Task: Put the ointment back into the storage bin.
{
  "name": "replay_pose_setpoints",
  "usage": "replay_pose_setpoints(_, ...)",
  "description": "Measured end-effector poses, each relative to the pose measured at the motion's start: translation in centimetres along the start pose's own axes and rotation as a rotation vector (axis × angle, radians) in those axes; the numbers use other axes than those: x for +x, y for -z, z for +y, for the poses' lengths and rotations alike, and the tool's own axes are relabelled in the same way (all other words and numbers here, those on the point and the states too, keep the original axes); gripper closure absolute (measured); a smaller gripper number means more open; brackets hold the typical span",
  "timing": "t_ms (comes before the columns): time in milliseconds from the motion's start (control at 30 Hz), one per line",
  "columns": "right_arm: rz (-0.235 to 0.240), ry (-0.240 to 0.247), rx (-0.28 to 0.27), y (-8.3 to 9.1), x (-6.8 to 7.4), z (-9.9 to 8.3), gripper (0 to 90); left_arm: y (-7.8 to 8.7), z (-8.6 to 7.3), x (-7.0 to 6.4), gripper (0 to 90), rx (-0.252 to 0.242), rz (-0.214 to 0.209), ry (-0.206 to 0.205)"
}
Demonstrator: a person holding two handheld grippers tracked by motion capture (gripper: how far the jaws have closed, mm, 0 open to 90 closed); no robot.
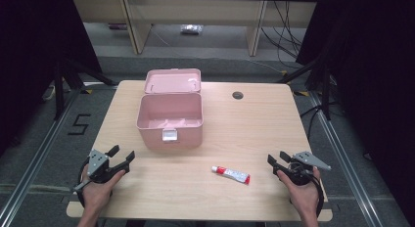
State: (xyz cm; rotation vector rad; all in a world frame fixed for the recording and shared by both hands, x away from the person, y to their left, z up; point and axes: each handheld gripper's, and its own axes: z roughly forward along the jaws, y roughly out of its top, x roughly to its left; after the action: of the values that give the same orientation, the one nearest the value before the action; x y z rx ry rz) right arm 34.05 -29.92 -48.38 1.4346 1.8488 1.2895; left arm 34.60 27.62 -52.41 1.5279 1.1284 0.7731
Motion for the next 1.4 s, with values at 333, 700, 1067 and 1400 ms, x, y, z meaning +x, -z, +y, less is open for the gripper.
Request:
replay_pose_setpoints(333, 0.03, 0.052, 0.061, -1.0, -0.3, 1.2, 51.8, 0.5, 0.4, -0.9, 32.0, 0.01, -0.022, -0.018)
replay_pose_setpoints(700, 0.056, 0.082, 0.138, -1.3, 0.4, 1.5, 56.1, 0.1, 1.0, -1.2, 35.0, 0.008, -0.067, -0.006)
replay_pose_setpoints(1067, 0.074, 0.092, 0.231, -1.3, 1.7, 2.2, 64.4, 0.5, 2.5, -1.2, 43.8, 0.002, -0.069, 0.013)
replay_pose_setpoints(1400, 0.099, 0.116, 0.286, -2.3, 2.3, 3.0, 65.3, 0.8, 2.5, -1.3, 44.3, 0.012, -0.064, 0.006)
